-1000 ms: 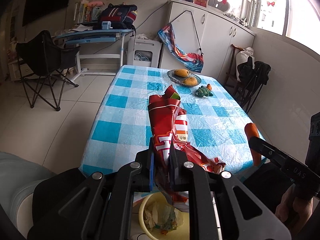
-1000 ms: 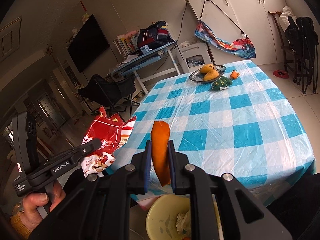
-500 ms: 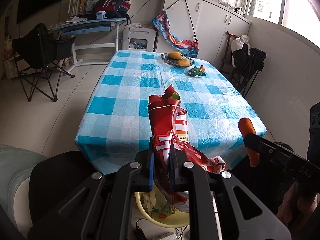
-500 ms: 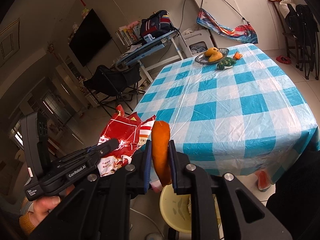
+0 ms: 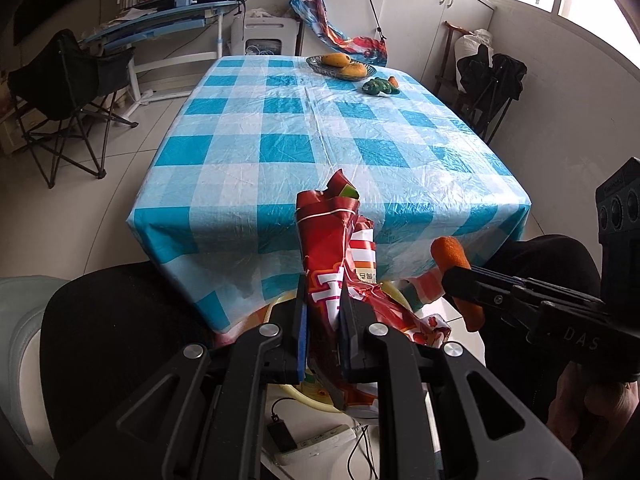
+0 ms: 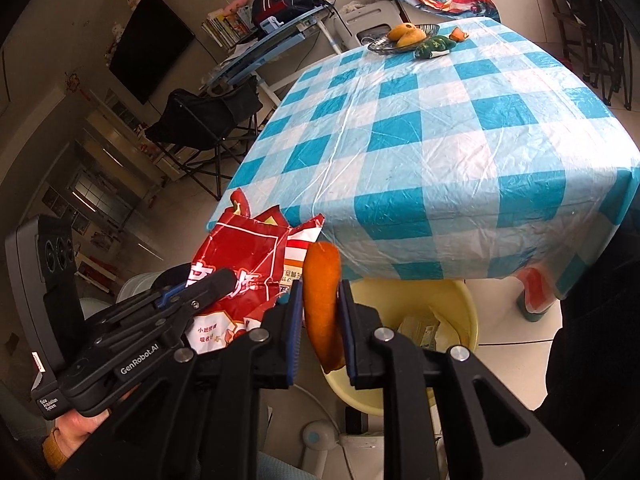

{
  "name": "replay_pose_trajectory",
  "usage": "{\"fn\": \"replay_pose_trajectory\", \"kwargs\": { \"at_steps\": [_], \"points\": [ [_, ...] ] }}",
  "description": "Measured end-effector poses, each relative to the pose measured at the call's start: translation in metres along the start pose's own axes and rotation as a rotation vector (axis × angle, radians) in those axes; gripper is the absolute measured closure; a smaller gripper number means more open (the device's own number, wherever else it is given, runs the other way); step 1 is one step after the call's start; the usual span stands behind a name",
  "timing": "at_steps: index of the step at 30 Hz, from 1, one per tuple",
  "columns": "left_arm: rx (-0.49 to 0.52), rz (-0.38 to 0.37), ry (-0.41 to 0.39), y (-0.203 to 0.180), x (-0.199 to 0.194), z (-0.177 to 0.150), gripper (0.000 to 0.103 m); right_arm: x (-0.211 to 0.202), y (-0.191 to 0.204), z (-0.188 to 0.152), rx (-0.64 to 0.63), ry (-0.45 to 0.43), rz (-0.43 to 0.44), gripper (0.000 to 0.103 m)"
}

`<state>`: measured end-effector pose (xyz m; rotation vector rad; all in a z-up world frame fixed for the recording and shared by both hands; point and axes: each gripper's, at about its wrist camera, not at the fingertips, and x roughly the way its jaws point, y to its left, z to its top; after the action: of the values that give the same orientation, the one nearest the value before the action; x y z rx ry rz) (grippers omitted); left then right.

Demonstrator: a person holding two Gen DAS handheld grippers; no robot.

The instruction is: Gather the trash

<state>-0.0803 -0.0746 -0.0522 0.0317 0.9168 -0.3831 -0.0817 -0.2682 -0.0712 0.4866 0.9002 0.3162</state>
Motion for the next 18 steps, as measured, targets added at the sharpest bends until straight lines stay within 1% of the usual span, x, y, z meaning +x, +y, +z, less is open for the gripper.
{"fn": "replay_pose_trajectory", "kwargs": {
  "at_steps": [2,3,7,9,10,11,12,13,14,15,16,18],
  "points": [
    [-0.002,-0.001,0.021,0.001,0.002,-0.001,0.091,0.000,-0.002,-0.001,0.015,-0.002,-0.016,0.061],
    [-0.006,0.003,0.027,0.001,0.003,-0.001,0.090,-0.001,-0.002,-0.001,0.018,-0.008,-0.018,0.059],
    [-0.024,0.014,0.025,0.005,0.002,0.000,0.086,-0.005,-0.004,-0.001,0.033,-0.025,-0.020,0.058],
    [-0.028,0.023,0.013,0.006,0.000,0.000,0.079,-0.006,-0.005,0.000,0.040,-0.034,-0.020,0.057],
    [-0.029,0.030,0.002,0.006,-0.002,0.001,0.076,-0.007,-0.006,0.001,0.042,-0.042,-0.023,0.053],
    [-0.030,0.037,-0.011,0.006,-0.004,0.001,0.070,-0.009,-0.006,0.001,0.045,-0.054,-0.027,0.049],
    [-0.031,0.046,-0.028,0.006,-0.007,0.002,0.063,-0.011,-0.006,0.001,0.047,-0.067,-0.029,0.047],
    [-0.033,0.059,-0.049,0.005,-0.010,0.003,0.059,-0.014,-0.007,0.002,0.051,-0.083,-0.029,0.045],
    [-0.035,0.071,-0.071,0.006,-0.014,0.003,0.052,-0.017,-0.007,0.002,0.053,-0.099,-0.030,0.044],
    [-0.037,0.081,-0.090,0.006,-0.017,0.004,0.047,-0.019,-0.007,0.002,0.057,-0.114,-0.033,0.043],
    [-0.039,0.087,-0.109,0.006,-0.020,0.005,0.045,-0.021,-0.008,0.002,0.062,-0.127,-0.035,0.040],
    [-0.039,0.096,-0.134,0.006,-0.025,0.007,0.041,-0.026,-0.009,0.002,0.068,-0.152,-0.042,0.038]
  ]
}}
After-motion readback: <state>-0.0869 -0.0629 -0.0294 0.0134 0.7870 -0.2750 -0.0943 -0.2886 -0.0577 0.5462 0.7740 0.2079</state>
